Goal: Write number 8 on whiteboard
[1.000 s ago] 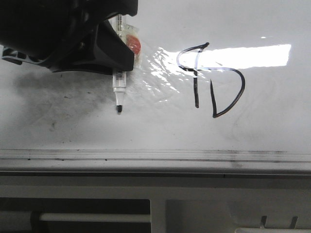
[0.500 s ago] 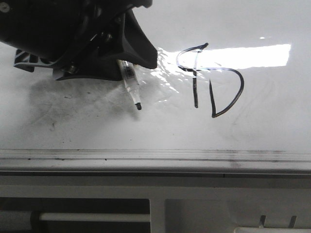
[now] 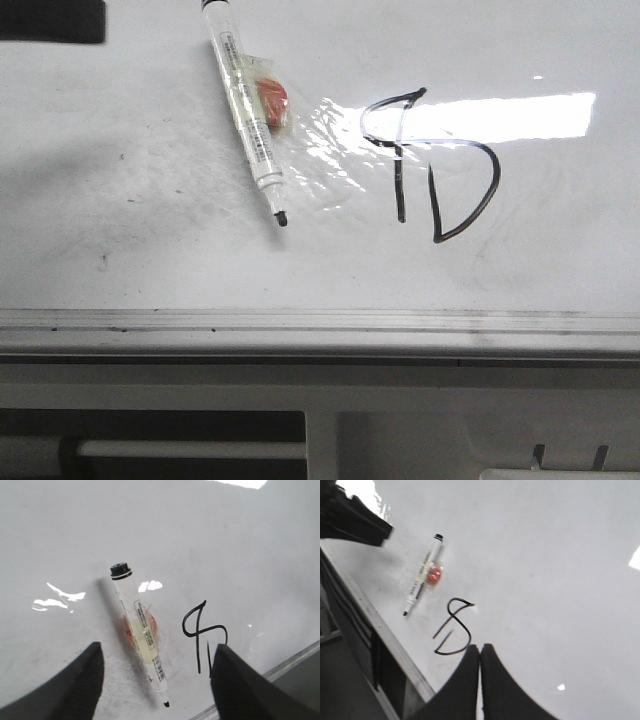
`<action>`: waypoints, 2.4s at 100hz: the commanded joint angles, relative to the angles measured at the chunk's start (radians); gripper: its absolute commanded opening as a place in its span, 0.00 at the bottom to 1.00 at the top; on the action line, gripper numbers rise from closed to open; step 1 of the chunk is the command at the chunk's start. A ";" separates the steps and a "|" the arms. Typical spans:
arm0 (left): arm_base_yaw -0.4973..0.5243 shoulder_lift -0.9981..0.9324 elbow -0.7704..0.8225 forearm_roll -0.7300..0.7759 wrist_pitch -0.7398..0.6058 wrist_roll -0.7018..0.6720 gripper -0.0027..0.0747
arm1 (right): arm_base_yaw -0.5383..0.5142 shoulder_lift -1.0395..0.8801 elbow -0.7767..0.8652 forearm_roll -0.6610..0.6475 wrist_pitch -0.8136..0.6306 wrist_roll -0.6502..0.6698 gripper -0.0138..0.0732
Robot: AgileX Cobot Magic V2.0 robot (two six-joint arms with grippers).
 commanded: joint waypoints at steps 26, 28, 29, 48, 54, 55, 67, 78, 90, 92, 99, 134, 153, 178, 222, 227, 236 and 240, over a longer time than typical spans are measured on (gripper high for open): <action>-0.001 -0.428 0.198 0.029 0.041 0.008 0.01 | -0.008 -0.269 0.207 -0.033 -0.115 0.009 0.11; -0.001 -0.444 0.205 0.029 0.046 0.008 0.01 | -0.008 -0.272 0.208 -0.033 -0.110 0.009 0.11; -0.001 -0.449 0.207 0.029 0.048 0.008 0.01 | -0.008 -0.276 0.212 -0.033 -0.109 0.009 0.11; -0.001 -0.511 0.238 0.029 0.050 0.008 0.01 | -0.008 -0.276 0.212 -0.033 -0.088 0.009 0.11; -0.001 -0.509 0.238 0.029 0.050 0.008 0.01 | -0.008 -0.276 0.212 -0.033 -0.088 0.009 0.11; -0.001 -0.509 0.238 0.029 0.050 0.008 0.01 | -0.008 -0.276 0.212 -0.033 -0.088 0.009 0.11; -0.001 -0.509 0.238 0.029 0.050 0.008 0.01 | -0.008 -0.276 0.212 -0.033 -0.087 0.009 0.11; -0.001 -0.509 0.246 0.019 0.047 0.008 0.01 | -0.008 -0.276 0.212 -0.033 -0.087 0.009 0.11; 0.012 -0.523 0.261 0.133 0.026 0.008 0.01 | -0.008 -0.276 0.212 -0.033 -0.087 0.009 0.11; 0.016 -0.530 0.265 0.187 0.026 0.008 0.01 | -0.008 -0.276 0.212 -0.033 -0.087 0.009 0.11; 0.052 -0.546 0.289 0.435 0.063 -0.066 0.01 | -0.008 -0.276 0.212 -0.033 -0.087 0.009 0.11; 0.497 -0.775 0.541 1.596 0.074 -1.275 0.01 | -0.008 -0.276 0.212 -0.033 -0.086 0.009 0.11; 0.597 -0.915 0.624 1.556 0.208 -1.287 0.01 | -0.008 -0.276 0.212 -0.033 -0.086 0.009 0.11; 0.610 -0.919 0.624 1.535 0.345 -1.305 0.01 | -0.008 -0.276 0.212 -0.033 -0.086 0.009 0.11; 0.610 -0.919 0.624 1.534 0.343 -1.305 0.01 | -0.008 -0.276 0.212 -0.033 -0.086 0.009 0.11; 0.610 -0.919 0.624 1.534 0.343 -1.305 0.01 | -0.008 -0.276 0.212 -0.033 -0.086 0.009 0.11; 0.610 -0.919 0.624 1.534 0.343 -1.305 0.01 | -0.008 -0.276 0.213 -0.033 -0.086 0.009 0.11; 0.610 -0.919 0.624 1.534 0.343 -1.305 0.01 | -0.008 -0.276 0.213 -0.033 -0.086 0.009 0.11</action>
